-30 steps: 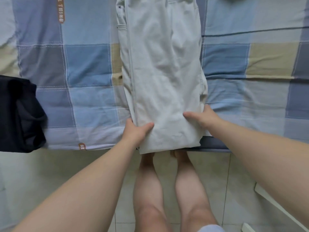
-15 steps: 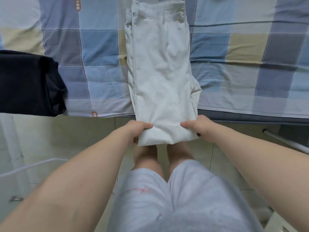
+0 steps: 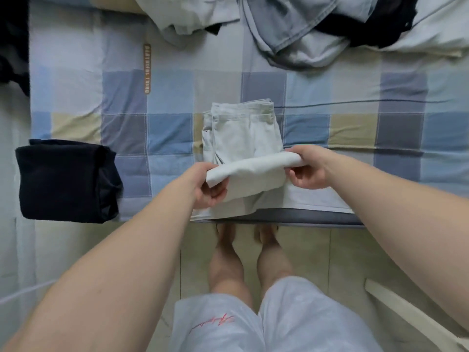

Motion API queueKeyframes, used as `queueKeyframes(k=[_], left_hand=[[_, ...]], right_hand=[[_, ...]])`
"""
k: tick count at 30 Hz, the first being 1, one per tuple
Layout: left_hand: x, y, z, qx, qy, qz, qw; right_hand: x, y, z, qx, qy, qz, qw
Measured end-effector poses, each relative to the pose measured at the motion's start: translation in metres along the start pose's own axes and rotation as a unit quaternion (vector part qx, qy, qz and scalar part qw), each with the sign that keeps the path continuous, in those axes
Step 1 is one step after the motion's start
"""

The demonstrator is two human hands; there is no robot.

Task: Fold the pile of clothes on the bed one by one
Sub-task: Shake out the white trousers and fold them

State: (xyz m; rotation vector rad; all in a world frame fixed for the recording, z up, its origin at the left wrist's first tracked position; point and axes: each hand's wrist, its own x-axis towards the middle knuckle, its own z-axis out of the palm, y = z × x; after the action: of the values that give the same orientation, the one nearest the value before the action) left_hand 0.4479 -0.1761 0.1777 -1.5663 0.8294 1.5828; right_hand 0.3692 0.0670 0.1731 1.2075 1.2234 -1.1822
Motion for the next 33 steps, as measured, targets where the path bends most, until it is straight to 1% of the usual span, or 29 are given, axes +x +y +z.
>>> queueKeyframes(k=[2, 5, 6, 7, 8, 9, 10, 11, 12, 13, 14, 15, 16, 19, 22, 24, 25, 26, 27, 28, 29, 30, 31, 32, 33], left_hand=[[0.014, 0.027, 0.013, -0.054, -0.018, 0.059, 0.997], [0.038, 0.057, 0.029, -0.119, -0.056, 0.167, 0.977], [0.046, 0.063, 0.033, -0.109, -0.062, 0.199, 0.972], [0.055, 0.065, 0.037, -0.073, -0.054, 0.236, 0.968], [0.068, 0.065, 0.039, 0.003, -0.018, 0.285, 0.958], [0.082, 0.063, 0.038, 0.123, 0.035, 0.345, 0.93], [0.1, 0.057, 0.036, 0.276, 0.086, 0.4, 0.87], [0.12, 0.051, 0.033, 0.429, 0.122, 0.419, 0.791], [0.138, 0.044, 0.029, 0.545, 0.146, 0.408, 0.718], [0.156, 0.04, 0.025, 0.614, 0.163, 0.394, 0.665], [0.173, 0.038, 0.021, 0.649, 0.171, 0.386, 0.633], [0.189, 0.037, 0.018, 0.662, 0.174, 0.383, 0.62], [0.209, 0.036, 0.014, 0.667, 0.177, 0.387, 0.612], [0.246, 0.033, 0.006, 0.669, 0.212, 0.435, 0.564], [0.269, 0.024, 0.001, 0.652, 0.247, 0.483, 0.529], [0.269, 0.022, 0.001, 0.641, 0.249, 0.495, 0.531], [0.265, 0.021, 0.0, 0.635, 0.249, 0.499, 0.535], [0.259, 0.02, 0.0, 0.623, 0.252, 0.507, 0.54], [0.252, 0.02, 0.001, 0.599, 0.262, 0.516, 0.554], [0.246, 0.021, 0.003, 0.561, 0.279, 0.518, 0.582], [0.239, 0.023, 0.004, 0.511, 0.296, 0.508, 0.627], [0.233, 0.026, 0.005, 0.449, 0.301, 0.491, 0.683], [0.23, 0.031, 0.006, 0.382, 0.293, 0.476, 0.736], [0.228, 0.035, 0.008, 0.324, 0.28, 0.464, 0.775], [0.228, 0.039, 0.009, 0.286, 0.27, 0.453, 0.8]], right_hand=[[0.016, -0.031, 0.014, 0.042, -0.01, -0.035, 0.998], [0.039, -0.061, 0.031, 0.1, -0.042, -0.107, 0.988], [0.047, -0.066, 0.035, 0.109, -0.054, -0.132, 0.984], [0.058, -0.068, 0.039, 0.092, -0.058, -0.162, 0.981], [0.07, -0.065, 0.041, 0.034, -0.035, -0.204, 0.978], [0.083, -0.059, 0.042, -0.065, 0.015, -0.262, 0.963], [0.099, -0.051, 0.043, -0.198, 0.074, -0.324, 0.922], [0.115, -0.041, 0.042, -0.341, 0.117, -0.366, 0.858], [0.131, -0.031, 0.042, -0.46, 0.146, -0.385, 0.787], [0.148, -0.022, 0.041, -0.537, 0.165, -0.394, 0.728], [0.167, -0.017, 0.04, -0.581, 0.179, -0.4, 0.686], [0.186, -0.012, 0.038, -0.602, 0.189, -0.402, 0.664], [0.208, -0.01, 0.038, -0.611, 0.198, -0.405, 0.651], [0.254, -0.002, 0.037, -0.603, 0.235, -0.458, 0.61], [0.279, 0.004, 0.037, -0.581, 0.249, -0.499, 0.592], [0.275, 0.004, 0.037, -0.566, 0.239, -0.513, 0.6], [0.27, 0.004, 0.036, -0.552, 0.232, -0.516, 0.612], [0.263, 0.003, 0.035, -0.532, 0.227, -0.512, 0.634], [0.254, 0.001, 0.033, -0.499, 0.222, -0.503, 0.67], [0.246, -0.001, 0.03, -0.455, 0.221, -0.485, 0.713], [0.239, -0.004, 0.025, -0.408, 0.221, -0.461, 0.757], [0.233, -0.008, 0.021, -0.371, 0.219, -0.434, 0.791], [0.23, -0.013, 0.015, -0.346, 0.211, -0.407, 0.819], [0.225, -0.018, 0.012, -0.325, 0.196, -0.385, 0.841], [0.227, -0.023, 0.009, -0.296, 0.173, -0.365, 0.865]])
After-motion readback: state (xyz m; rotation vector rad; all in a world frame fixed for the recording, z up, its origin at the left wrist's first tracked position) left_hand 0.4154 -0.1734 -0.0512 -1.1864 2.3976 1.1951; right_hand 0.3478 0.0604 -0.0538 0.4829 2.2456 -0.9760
